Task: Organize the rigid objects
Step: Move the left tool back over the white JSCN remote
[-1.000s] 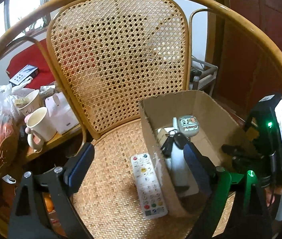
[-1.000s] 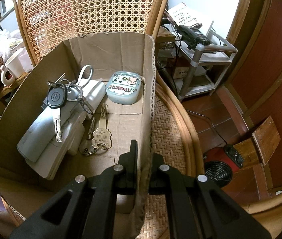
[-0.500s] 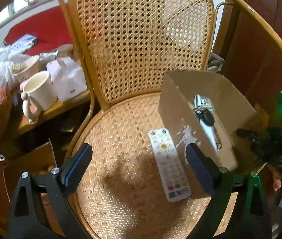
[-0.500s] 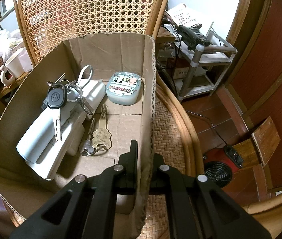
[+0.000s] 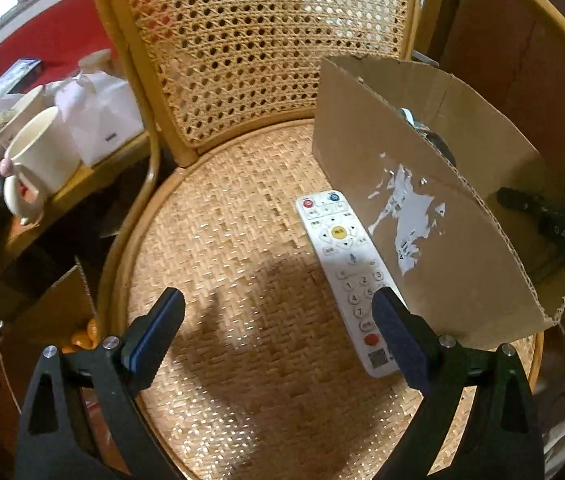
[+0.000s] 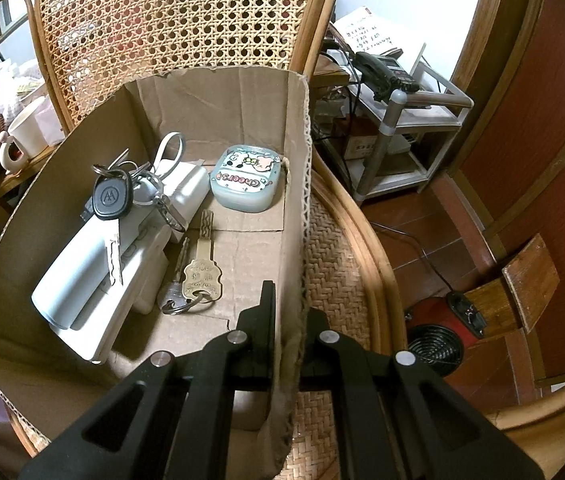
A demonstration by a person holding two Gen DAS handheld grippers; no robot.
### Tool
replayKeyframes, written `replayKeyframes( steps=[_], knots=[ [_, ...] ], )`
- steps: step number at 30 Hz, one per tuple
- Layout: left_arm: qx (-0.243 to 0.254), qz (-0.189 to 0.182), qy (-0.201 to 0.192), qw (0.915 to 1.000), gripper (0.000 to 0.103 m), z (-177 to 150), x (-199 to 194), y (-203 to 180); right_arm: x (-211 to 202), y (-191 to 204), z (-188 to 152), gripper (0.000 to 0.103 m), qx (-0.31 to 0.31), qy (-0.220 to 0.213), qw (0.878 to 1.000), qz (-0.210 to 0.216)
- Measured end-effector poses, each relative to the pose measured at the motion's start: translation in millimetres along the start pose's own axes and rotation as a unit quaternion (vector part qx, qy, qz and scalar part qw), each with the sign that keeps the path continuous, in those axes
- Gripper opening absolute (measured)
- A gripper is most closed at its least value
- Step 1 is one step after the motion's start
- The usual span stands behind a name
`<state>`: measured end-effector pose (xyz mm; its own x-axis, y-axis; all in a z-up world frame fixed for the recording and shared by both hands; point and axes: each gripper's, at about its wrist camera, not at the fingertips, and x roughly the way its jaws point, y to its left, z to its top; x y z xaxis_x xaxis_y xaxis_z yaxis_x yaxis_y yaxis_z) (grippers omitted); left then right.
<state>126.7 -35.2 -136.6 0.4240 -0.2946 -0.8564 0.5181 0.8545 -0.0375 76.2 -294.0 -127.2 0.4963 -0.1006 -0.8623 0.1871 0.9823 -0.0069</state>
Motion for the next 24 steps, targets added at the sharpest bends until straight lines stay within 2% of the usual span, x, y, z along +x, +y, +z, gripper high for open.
replayKeyframes(
  steps=[5, 9, 14, 22, 24],
  knots=[
    [0.016, -0.068, 0.007, 0.9975, 0.094, -2, 8, -3, 0, 0, 0, 0.008, -0.001, 0.000, 1.000, 0.000],
    [0.045, -0.092, 0.012, 0.9947, 0.094, -5, 16, -11, 0, 0, -1, 0.007, -0.001, 0.000, 1.000, 0.000],
    [0.064, -0.094, 0.039, 0.9928, 0.094, -6, 33, -16, 0, 0, 0, 0.008, -0.001, 0.000, 1.000, 0.000],
    [0.049, -0.105, 0.041, 0.9924, 0.095, -5, 39, -11, 0, 1, -1, 0.008, -0.001, -0.001, 1.000, -0.002],
    [0.050, -0.092, 0.043, 0.9935, 0.098, -4, 41, -12, 0, 1, -1, 0.008, 0.000, -0.001, 1.000, -0.003]
  ],
)
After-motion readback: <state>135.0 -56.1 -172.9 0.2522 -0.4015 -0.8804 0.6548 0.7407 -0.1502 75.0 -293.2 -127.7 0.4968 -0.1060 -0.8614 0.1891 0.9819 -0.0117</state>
